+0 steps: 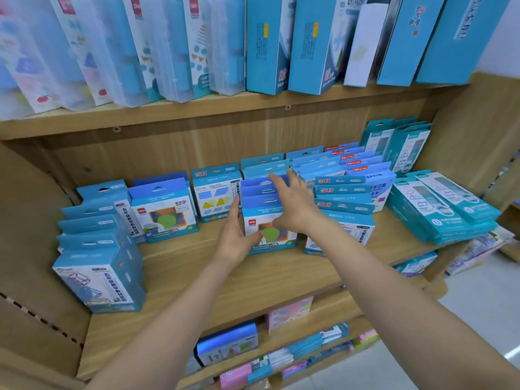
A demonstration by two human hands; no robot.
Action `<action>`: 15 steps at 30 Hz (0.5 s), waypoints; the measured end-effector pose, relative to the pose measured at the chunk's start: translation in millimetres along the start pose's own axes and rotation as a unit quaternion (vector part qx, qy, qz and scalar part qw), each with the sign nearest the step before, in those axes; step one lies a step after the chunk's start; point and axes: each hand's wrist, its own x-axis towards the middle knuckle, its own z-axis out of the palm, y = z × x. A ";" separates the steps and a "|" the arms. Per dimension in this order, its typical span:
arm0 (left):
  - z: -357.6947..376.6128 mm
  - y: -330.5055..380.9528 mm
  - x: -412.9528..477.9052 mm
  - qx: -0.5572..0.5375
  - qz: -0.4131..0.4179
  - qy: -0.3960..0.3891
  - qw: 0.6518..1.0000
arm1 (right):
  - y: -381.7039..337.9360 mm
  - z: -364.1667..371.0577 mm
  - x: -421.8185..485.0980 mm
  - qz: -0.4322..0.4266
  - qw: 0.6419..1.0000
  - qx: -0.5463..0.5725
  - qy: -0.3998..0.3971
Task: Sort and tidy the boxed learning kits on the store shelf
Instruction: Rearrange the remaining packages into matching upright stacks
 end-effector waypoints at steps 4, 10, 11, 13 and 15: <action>0.4 -1.5 7.5 -0.019 -0.015 -0.018 1.000 | 3.9 1.9 10.2 0.022 0.999 -0.013 -0.038; 4.1 -5.8 9.3 -0.032 -0.023 0.013 0.999 | 11.2 4.6 16.5 0.008 0.998 0.053 -0.015; 4.5 -5.7 7.9 -0.031 -0.025 0.021 0.999 | 13.2 5.7 15.8 0.004 0.998 0.066 -0.008; 5.7 -5.8 6.3 -0.030 -0.028 0.037 0.998 | 15.5 7.3 14.3 -0.007 0.997 0.078 0.003; 6.4 -5.5 4.2 -0.029 -0.031 0.053 0.998 | 15.4 8.9 13.9 -0.021 0.997 0.080 0.007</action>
